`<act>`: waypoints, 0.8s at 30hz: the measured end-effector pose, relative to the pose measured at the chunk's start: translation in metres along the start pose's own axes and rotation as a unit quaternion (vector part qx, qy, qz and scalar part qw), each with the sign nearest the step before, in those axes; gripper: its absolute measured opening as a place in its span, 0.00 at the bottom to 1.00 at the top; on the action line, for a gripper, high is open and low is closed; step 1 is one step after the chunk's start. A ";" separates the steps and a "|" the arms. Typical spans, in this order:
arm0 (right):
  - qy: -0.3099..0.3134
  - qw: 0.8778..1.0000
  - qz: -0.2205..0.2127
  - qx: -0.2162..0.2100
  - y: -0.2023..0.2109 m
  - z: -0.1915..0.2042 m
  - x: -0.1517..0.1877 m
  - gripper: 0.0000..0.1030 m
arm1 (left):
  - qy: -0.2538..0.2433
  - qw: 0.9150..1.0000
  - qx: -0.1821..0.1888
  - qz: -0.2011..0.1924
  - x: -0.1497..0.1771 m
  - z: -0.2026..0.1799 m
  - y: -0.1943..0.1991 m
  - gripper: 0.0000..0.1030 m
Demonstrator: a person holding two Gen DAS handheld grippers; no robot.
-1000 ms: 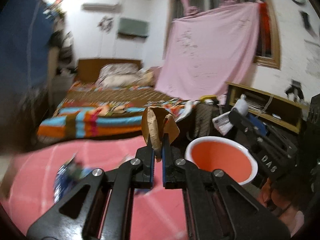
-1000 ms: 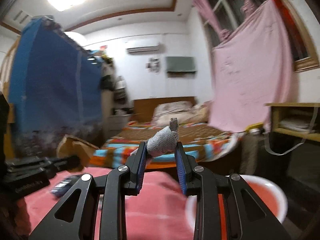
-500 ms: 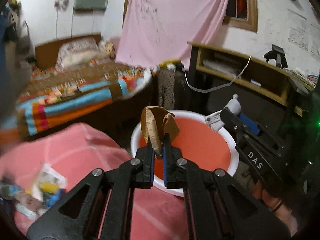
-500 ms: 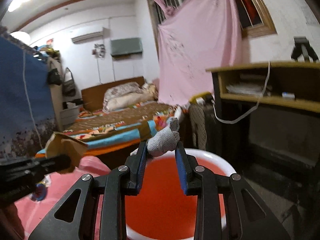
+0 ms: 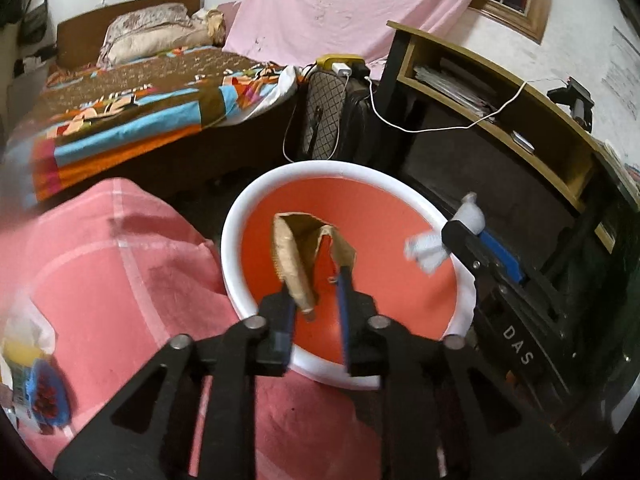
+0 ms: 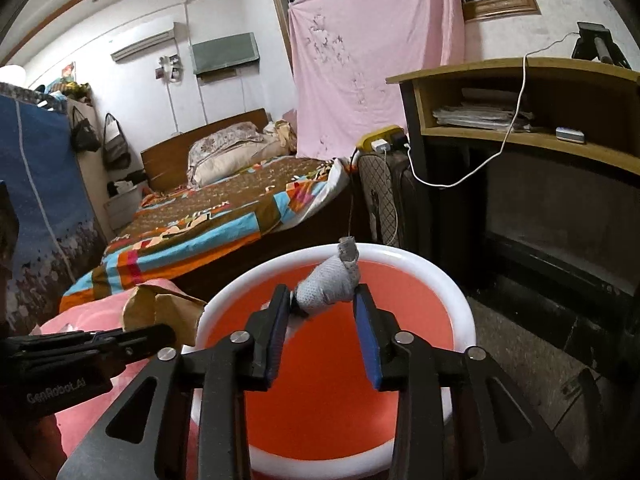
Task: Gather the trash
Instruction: 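Open both tools to drop the paper and grey wad into the bucket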
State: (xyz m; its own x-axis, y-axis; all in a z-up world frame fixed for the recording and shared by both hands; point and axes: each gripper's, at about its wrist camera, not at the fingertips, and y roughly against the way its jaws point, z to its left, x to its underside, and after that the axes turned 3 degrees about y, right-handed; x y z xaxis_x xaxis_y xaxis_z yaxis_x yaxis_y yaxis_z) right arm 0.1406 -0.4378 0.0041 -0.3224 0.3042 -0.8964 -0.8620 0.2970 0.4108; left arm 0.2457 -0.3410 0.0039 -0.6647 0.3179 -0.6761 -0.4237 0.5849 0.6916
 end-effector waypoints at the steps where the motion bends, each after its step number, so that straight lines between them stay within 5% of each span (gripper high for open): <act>1: -0.002 1.000 0.001 0.000 0.000 -0.001 0.000 0.35 | 0.005 1.000 0.003 0.000 0.000 0.001 0.000 0.09; 11: -0.011 1.000 -0.018 -0.005 0.002 -0.004 -0.005 0.41 | 0.013 0.999 -0.014 -0.029 0.001 0.006 0.014 0.17; 21: 0.003 0.995 -0.087 -0.037 0.033 0.020 -0.014 0.44 | 0.030 0.985 -0.078 -0.150 0.019 0.029 0.085 0.45; 24: 0.012 0.993 -0.110 -0.053 0.048 0.033 -0.017 0.56 | 0.039 0.977 -0.102 -0.186 0.028 0.039 0.109 0.59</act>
State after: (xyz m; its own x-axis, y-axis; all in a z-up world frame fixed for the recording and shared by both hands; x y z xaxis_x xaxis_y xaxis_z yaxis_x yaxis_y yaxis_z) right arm 0.1180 -0.3992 0.0447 -0.1307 0.2207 -0.9666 -0.9481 0.2571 0.1869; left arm 0.2051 -0.2390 0.0507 -0.4832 0.0502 -0.8740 -0.7532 0.4850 0.4443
